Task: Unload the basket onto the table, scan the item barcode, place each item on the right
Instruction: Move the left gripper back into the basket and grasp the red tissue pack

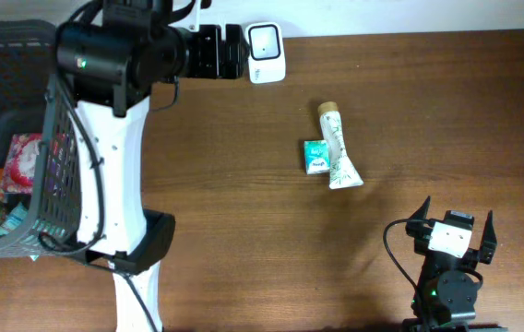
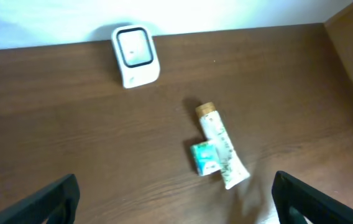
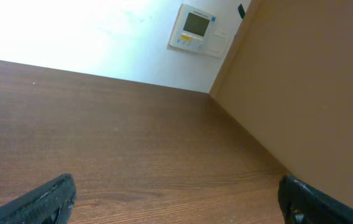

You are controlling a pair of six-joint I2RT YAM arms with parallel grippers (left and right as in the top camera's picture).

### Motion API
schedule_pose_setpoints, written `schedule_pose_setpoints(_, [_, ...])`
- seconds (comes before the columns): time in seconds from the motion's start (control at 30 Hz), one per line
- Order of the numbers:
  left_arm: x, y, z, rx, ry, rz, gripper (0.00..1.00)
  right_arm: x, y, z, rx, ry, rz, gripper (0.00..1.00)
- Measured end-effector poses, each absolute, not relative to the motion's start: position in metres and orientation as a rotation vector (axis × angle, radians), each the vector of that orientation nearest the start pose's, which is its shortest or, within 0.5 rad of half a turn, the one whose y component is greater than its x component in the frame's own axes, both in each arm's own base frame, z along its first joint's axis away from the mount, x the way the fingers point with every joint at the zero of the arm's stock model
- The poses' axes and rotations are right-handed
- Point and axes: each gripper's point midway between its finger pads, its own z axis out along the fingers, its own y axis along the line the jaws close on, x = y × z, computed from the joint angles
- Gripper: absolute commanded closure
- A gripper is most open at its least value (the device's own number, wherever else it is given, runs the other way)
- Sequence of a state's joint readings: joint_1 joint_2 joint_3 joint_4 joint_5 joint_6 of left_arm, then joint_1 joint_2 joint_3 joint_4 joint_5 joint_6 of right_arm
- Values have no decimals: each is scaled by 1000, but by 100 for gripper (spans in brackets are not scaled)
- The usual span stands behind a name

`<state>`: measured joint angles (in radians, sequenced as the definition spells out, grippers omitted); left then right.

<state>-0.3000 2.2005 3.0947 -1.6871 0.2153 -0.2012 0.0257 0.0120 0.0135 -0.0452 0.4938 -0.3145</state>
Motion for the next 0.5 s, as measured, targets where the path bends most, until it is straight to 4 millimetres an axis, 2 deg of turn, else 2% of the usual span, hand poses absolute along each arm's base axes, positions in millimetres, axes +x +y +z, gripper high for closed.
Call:
schedule_pose_setpoints(0.1, [417,-151,380,179,2419,-380,1,228,-76,167,109,1641,-619,1])
schedule_pose_setpoints(0.23, [400,-114,385,92,2447,-236,1,228,-76,167,109,1641,-619,1])
schedule_pose_setpoints(0.3, [391,-78,398,-7,2424,-187,1,228,-76,167,109,1641,-619,1])
schedule_pose_setpoints(0.33, [384,-46,409,-103,2393,-147,1,228,-76,167,109,1641,-619,1])
schedule_pose_setpoints(0.4, [374,-1,424,-238,2339,-87,1,228,-76,167,109,1641,-619,1])
schedule_pose_setpoints(0.43, [367,31,431,-335,2304,-43,1,228,-76,167,109,1641,-619,1])
schedule_pose_setpoints(0.5, [355,81,435,-492,2263,34,1,228,-76,167,109,1641,-619,1])
